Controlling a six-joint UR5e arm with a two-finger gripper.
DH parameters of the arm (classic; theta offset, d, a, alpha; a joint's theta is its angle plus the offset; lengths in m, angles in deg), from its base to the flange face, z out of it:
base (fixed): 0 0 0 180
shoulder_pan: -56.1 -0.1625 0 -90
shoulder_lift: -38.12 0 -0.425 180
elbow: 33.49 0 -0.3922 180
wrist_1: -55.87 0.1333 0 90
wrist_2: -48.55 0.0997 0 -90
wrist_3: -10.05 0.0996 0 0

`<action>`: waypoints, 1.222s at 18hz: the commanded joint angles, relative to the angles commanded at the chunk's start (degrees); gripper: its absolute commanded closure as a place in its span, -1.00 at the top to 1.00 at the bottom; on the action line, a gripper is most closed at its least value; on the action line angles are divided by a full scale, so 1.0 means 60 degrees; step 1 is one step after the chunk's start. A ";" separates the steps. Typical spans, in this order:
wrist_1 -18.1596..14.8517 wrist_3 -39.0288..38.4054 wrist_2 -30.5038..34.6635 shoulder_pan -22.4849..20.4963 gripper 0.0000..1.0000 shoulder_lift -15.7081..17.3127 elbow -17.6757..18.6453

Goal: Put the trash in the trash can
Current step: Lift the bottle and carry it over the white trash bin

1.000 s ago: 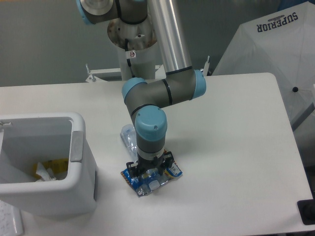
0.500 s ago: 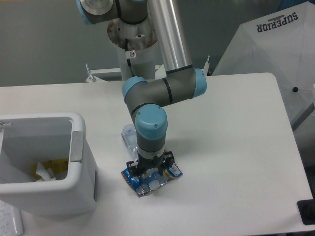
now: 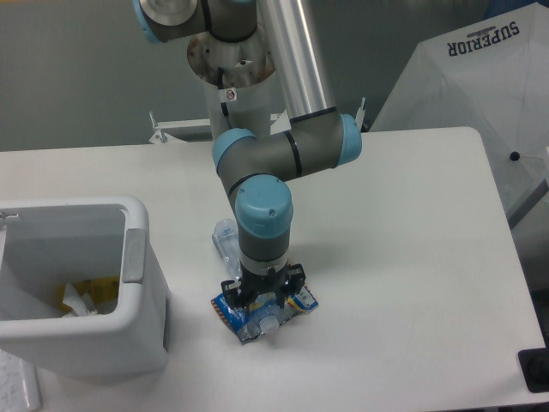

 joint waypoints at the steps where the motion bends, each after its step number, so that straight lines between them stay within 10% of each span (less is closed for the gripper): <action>1: 0.0000 0.0029 0.0000 -0.0014 0.34 0.0015 -0.0015; 6: 0.0015 0.0044 -0.0015 -0.0044 0.34 0.0307 -0.0145; 14: 0.0350 -0.0058 0.0000 -0.0410 0.34 0.0396 -0.3044; 22: 0.0864 -0.0468 0.0044 -0.0645 0.35 0.1170 -0.4101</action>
